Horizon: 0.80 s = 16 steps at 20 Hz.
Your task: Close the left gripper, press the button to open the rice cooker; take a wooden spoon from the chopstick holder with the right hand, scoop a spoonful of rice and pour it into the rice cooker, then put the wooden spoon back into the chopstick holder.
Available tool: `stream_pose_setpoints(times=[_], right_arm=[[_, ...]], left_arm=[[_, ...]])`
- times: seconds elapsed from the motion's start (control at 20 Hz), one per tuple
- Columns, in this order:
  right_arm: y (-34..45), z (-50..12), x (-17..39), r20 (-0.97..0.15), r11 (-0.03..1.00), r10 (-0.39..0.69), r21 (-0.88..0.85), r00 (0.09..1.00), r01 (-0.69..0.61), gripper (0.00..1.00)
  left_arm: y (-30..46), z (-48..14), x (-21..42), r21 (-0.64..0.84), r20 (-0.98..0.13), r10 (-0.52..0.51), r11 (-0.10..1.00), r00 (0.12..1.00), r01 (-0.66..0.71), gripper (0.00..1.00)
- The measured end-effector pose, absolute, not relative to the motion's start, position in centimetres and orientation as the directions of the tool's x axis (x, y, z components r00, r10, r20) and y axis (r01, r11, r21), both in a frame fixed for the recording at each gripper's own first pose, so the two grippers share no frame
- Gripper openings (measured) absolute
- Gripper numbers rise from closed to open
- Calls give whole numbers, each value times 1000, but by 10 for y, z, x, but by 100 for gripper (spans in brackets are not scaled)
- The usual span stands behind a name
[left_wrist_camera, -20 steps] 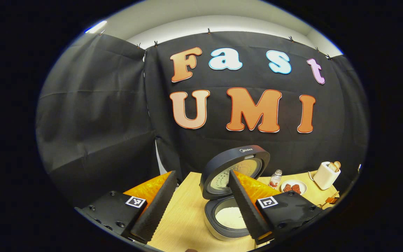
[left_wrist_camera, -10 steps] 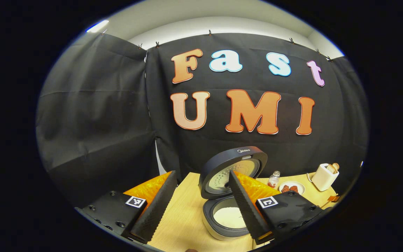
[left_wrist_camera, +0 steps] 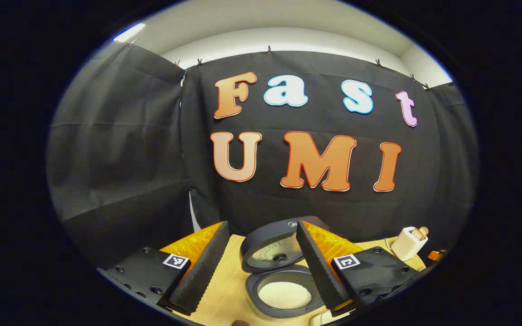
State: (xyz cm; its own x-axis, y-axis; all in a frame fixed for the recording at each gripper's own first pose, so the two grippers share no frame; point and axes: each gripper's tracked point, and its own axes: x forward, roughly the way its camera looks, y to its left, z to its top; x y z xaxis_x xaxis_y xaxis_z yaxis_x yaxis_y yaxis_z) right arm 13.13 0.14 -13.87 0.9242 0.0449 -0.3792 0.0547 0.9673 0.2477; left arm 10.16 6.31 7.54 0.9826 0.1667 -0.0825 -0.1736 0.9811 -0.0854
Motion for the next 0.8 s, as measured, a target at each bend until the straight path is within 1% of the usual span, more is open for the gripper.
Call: stream_pose_setpoints(times=[0.1, 0.2, 0.4, 0.5, 0.55, 0.8], right_arm=[[5, -134, 129, -375, 973, 51, 228, 926, 39, 95], [11, -127, 128, -364, 977, 66, 213, 929, 14, 95], [20, -105, 125, -328, 985, 89, 172, 941, -33, 95], [24, -84, 126, -290, 988, 101, 145, 952, -61, 95], [25, -70, 125, -271, 989, 104, 129, 957, -71, 95], [34, -1, 118, -162, 989, 144, 39, 976, -139, 95]], left_arm=[[58, 98, 126, -62, -60, 150, 986, 987, -153, 100], [60, 109, 150, -38, -69, 160, 986, 985, -163, 100], [51, 120, 198, -65, -84, 119, 990, 989, -125, 100], [62, 111, 220, -36, -111, 148, 988, 983, -153, 100], [63, 105, 230, -28, -131, 147, 988, 980, -152, 100], [57, 65, 275, -79, -224, 100, 989, 969, -121, 100]])
